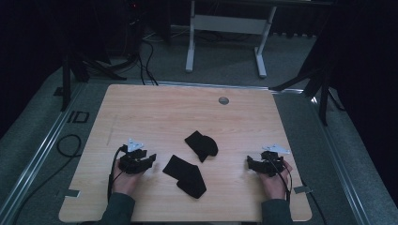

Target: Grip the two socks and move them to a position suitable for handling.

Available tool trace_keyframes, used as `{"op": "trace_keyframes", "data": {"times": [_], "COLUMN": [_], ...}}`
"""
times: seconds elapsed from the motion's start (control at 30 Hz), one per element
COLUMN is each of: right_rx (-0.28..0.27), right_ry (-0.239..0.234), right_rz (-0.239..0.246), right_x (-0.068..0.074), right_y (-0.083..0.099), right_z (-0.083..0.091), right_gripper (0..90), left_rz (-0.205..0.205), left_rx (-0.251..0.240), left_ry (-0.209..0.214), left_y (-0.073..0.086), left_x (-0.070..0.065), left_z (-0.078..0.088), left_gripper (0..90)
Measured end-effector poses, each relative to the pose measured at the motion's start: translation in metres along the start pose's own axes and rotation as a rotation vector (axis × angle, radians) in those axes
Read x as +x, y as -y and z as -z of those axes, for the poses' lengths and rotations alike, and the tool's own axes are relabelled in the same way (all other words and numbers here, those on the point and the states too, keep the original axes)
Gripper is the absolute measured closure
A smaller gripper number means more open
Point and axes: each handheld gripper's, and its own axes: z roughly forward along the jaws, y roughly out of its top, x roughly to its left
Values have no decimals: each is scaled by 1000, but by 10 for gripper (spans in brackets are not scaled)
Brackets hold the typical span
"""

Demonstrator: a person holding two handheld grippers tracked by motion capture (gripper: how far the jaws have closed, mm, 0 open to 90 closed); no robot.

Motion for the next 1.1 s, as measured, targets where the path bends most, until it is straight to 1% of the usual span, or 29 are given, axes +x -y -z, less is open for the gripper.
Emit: {"op": "trace_keyframes", "data": {"times": [0.3,0.33,0.4,0.47,0.5,0.53,0.57,0.6,0.67,0.7,0.73,0.77,0.8,0.83,0.87,0.9,0.93,0.97,1.0,1.03,1.07,1.1], "right_rx": [1,3,5,13,13,16,16,23,27,30,36,36,42,42,48,48,54,54,56,56,60,59], "right_ry": [-1,-5,-8,-19,-19,-37,-37,-50,-54,-60,-70,-70,-77,-77,-89,-89,-108,-108,-123,-123,-139,-145], "right_rz": [-1,4,6,20,20,40,40,54,58,68,85,85,111,111,129,129,147,147,165,165,180,185], "right_x": [2,3,4,6,6,8,8,11,12,13,18,18,23,23,28,28,35,35,40,40,46,48], "right_y": [1,1,1,0,0,-1,-1,-1,-1,-1,-1,-1,-1,-1,-2,-2,-2,-2,-3,-3,-3,-3], "right_z": [1,2,3,5,5,7,7,9,10,10,12,12,13,13,14,14,15,15,16,16,18,19], "right_gripper": [140,162,173,263,263,344,344,390,401,414,439,439,456,456,474,474,490,490,496,496,504,507], "left_rz": [-6,-6,-5,-6,-6,-7,-7,-7,-8,-8,-9,-10,-10,-10,-10,-10,-9,-9,-10,-10,-10,-10], "left_rx": [1,-1,0,0,0,2,2,3,3,3,4,4,3,3,3,3,1,1,1,1,1,1], "left_ry": [0,1,0,-1,-1,-2,-2,-2,-3,-3,-2,-2,-2,-2,-1,-1,-2,-2,-2,-2,-1,-1], "left_y": [0,0,0,0,0,0,0,0,0,0,0,0,0,0,0,0,0,0,0,0,0,0], "left_x": [-1,-1,0,-1,-1,-1,-1,-1,-1,-1,-1,-1,-1,-1,-1,-1,-1,-1,-1,-1,-1,-1], "left_z": [0,1,0,0,0,0,0,0,0,0,0,0,0,0,0,0,0,0,0,0,0,0], "left_gripper": [547,548,548,548,548,548,548,548,548,548,548,548,548,548,548,548,548,548,548,548,548,548]}}
